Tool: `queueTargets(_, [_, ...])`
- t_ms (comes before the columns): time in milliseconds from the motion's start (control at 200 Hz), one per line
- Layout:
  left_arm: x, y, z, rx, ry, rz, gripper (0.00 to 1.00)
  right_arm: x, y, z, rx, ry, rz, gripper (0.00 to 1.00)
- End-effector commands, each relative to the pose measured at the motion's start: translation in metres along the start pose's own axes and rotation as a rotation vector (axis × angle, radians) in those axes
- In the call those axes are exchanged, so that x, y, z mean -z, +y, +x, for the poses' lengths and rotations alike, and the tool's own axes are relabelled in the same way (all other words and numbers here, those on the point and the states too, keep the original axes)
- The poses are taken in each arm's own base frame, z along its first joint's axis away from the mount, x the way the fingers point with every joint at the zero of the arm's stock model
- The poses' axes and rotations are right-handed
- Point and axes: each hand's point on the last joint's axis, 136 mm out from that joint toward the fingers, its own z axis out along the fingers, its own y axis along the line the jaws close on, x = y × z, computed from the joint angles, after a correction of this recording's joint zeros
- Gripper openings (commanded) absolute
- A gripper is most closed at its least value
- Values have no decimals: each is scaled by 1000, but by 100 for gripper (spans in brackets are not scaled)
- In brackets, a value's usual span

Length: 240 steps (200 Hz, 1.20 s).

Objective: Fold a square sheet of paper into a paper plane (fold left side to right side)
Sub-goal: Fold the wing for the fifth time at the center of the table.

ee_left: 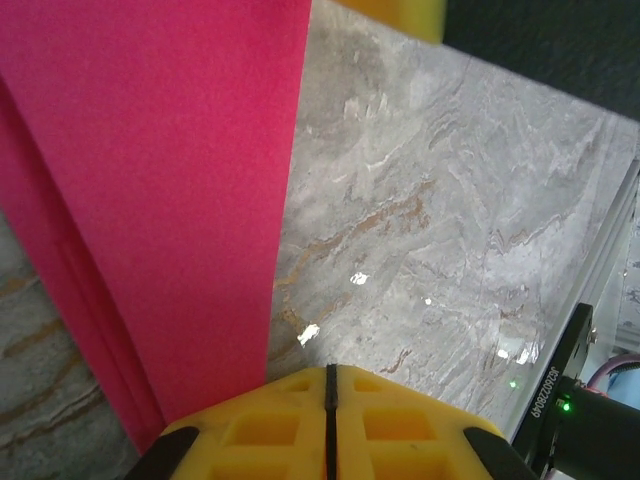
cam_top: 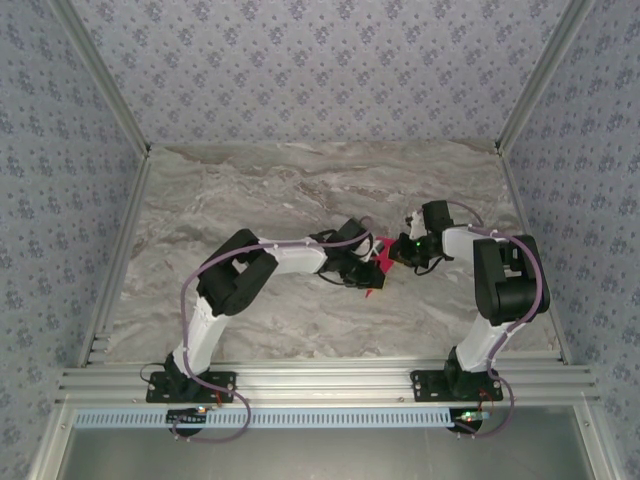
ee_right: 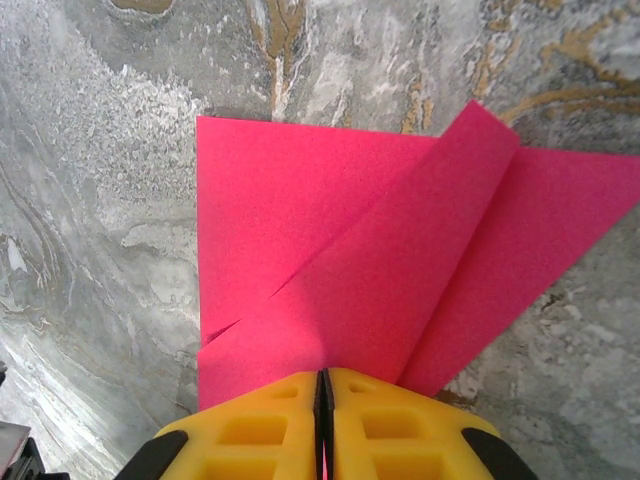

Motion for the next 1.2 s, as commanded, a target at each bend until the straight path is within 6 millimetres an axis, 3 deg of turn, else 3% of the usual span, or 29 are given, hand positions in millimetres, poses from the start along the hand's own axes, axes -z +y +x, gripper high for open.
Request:
queueTargets(0, [0, 21, 18, 44, 28, -54, 8, -5, -21, 32, -50, 105, 93, 13])
queueTargets(185, [9, 33, 29, 88, 12, -42, 8, -6, -21, 32, -55, 111, 97, 13])
queueTargets(605, [34, 58, 74, 134, 40, -81, 7, -9, -19, 31, -50, 124, 98, 13])
queueTargets(844, [65, 55, 67, 133, -8, -75, 6, -20, -4, 31, -10, 138, 69, 13])
queueTargets(1039, [101, 28, 44, 77, -97, -26, 8, -33, 18, 32, 38, 157, 30, 13])
queueTargets(1194, [96, 8, 30, 47, -103, 23, 11, -39, 29, 32, 54, 164, 21, 13])
